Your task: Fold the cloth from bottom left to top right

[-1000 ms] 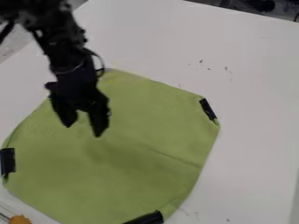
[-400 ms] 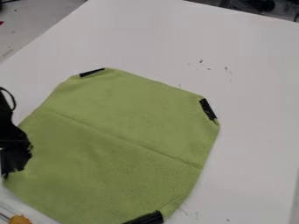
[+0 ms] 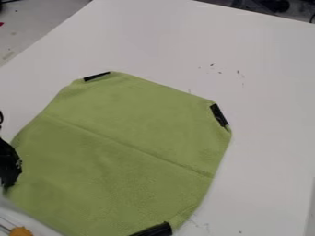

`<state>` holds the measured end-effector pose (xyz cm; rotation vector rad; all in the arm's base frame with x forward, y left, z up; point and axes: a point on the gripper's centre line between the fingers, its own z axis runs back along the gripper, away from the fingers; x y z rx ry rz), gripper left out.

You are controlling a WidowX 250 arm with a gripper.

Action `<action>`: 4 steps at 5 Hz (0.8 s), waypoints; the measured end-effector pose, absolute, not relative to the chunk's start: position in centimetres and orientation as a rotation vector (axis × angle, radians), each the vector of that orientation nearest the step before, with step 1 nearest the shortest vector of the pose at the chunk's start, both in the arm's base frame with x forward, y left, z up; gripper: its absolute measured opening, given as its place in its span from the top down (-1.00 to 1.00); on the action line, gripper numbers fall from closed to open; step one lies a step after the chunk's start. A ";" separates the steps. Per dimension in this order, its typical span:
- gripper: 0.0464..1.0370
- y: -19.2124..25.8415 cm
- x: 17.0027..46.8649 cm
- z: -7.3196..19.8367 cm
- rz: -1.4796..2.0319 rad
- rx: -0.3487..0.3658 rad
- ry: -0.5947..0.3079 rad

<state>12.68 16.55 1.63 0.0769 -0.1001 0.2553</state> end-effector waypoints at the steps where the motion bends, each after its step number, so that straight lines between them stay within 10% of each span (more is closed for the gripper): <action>1: -0.92 16.6 12.7 0.4 0.257 0.065 -0.084; 2: -0.87 17.3 13.3 0.3 0.247 0.077 -0.081; 4: 0.23 17.3 13.4 0.4 0.248 0.079 -0.055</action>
